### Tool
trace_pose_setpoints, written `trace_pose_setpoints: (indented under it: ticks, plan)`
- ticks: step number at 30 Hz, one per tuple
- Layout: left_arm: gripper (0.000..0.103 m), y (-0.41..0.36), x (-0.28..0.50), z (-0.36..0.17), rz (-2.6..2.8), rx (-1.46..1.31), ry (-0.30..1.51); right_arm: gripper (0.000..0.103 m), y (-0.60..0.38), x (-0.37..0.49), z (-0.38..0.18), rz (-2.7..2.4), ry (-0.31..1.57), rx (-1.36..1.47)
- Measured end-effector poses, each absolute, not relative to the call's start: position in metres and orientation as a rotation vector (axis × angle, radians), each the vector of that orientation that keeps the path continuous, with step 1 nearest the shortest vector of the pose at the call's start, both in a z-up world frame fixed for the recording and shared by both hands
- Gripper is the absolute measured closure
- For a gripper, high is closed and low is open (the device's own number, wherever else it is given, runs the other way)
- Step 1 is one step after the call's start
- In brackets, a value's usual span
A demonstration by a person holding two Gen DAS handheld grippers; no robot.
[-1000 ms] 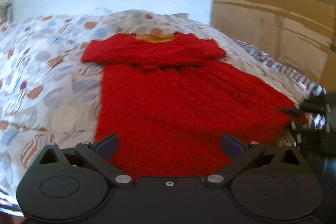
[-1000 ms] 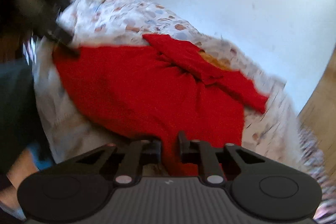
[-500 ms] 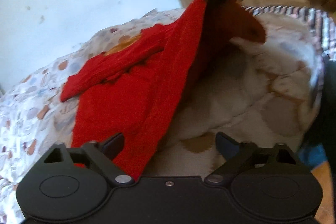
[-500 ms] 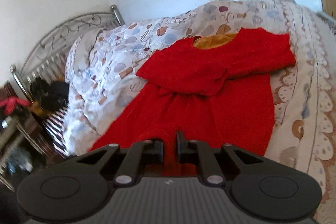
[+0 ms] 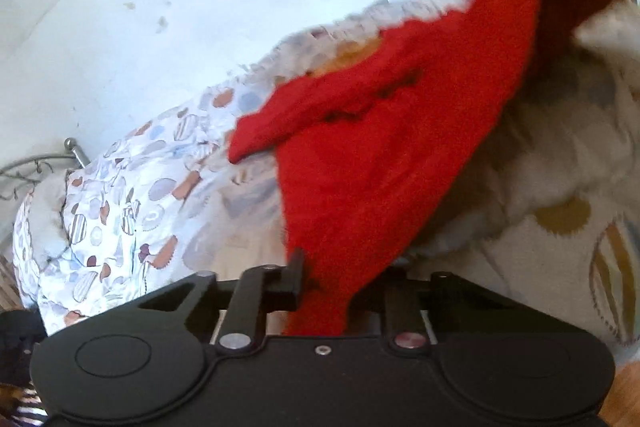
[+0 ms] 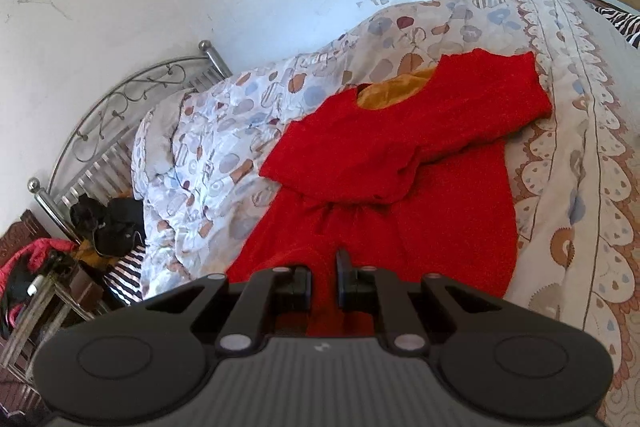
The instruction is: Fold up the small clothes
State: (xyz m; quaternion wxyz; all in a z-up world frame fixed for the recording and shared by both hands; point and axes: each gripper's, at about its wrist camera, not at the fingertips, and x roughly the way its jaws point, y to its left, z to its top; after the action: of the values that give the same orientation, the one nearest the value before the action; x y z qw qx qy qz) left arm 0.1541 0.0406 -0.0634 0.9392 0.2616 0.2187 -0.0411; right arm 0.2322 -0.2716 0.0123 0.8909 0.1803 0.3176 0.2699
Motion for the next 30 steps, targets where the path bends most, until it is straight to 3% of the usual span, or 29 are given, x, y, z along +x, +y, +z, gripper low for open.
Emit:
trace_pose_setpoints:
  ticks: [5,10,17,24,30]
  plan:
    - [0.095,0.064,0.158,-0.030,-0.106,0.381,0.381,0.090,-0.267,0.213,0.003,0.528,0.647,0.280]
    - [0.095,0.066,0.154,-0.006,-0.110,0.307,0.311,0.089,-0.243,0.162,-0.020,0.467,0.557,-0.001]
    - [0.097,0.059,0.128,-0.017,-0.124,0.329,0.278,0.095,-0.195,0.087,-0.060,0.282,0.360,-0.455]
    - [0.098,0.057,0.074,-0.009,-0.136,0.289,0.182,0.096,-0.190,0.022,-0.032,0.215,0.210,-0.540]
    - [0.098,0.060,0.015,0.022,-0.217,0.259,0.187,0.096,-0.202,-0.039,0.007,0.258,0.231,-0.523]
